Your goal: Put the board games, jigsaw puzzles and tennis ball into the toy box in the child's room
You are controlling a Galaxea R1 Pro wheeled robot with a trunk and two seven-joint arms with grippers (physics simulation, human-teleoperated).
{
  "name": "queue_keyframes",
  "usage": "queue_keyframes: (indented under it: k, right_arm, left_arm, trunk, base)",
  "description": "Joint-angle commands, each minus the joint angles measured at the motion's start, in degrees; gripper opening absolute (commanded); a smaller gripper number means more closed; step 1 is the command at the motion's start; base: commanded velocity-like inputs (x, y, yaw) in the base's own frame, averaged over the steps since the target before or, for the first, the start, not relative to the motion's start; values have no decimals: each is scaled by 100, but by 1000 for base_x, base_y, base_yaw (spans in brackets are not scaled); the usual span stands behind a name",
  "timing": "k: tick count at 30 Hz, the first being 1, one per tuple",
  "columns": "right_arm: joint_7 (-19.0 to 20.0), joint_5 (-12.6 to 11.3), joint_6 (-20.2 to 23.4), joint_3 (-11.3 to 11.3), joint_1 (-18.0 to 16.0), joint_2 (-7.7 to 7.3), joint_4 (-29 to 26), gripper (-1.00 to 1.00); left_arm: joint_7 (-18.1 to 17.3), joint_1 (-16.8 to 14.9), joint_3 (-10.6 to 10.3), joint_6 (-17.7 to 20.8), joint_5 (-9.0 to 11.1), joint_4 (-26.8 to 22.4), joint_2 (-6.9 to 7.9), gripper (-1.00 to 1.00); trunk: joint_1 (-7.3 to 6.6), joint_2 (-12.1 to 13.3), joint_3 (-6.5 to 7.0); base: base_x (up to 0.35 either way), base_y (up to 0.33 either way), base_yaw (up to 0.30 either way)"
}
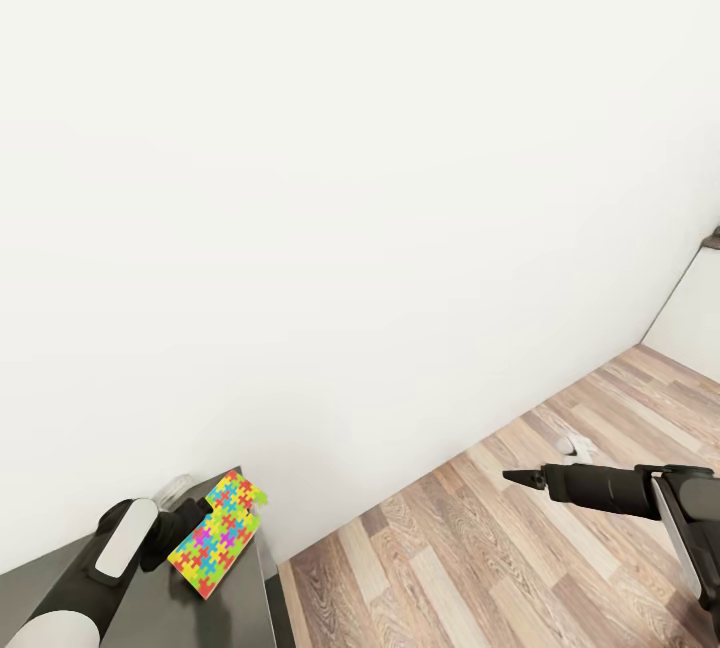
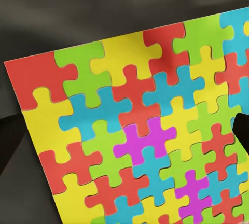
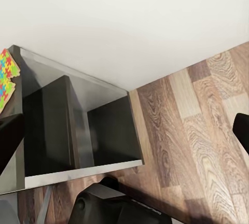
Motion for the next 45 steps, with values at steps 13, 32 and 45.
queue_keyframes:
  k: [13,32,45]
  right_arm:
    - [50,51,32,-8,-7,1,-6,100]
    - [49,47,26,-8,-7,9,-2,100]
    - [64,49,-91,-5,-4,14,94,100]
  left_arm:
    - [52,-4,8,14,56,-12,7,100]
    - [-171,119,87,-331,68,-129,86,100]
    - [-415,755,292,-399,94,-1443,95,100]
  trunk:
    - [4,-13,-13]
    - [4,-13,-13]
    - [4,-13,-13]
  base:
    - [0,0,-5]
    - [0,0,0]
    - [0,0,0]
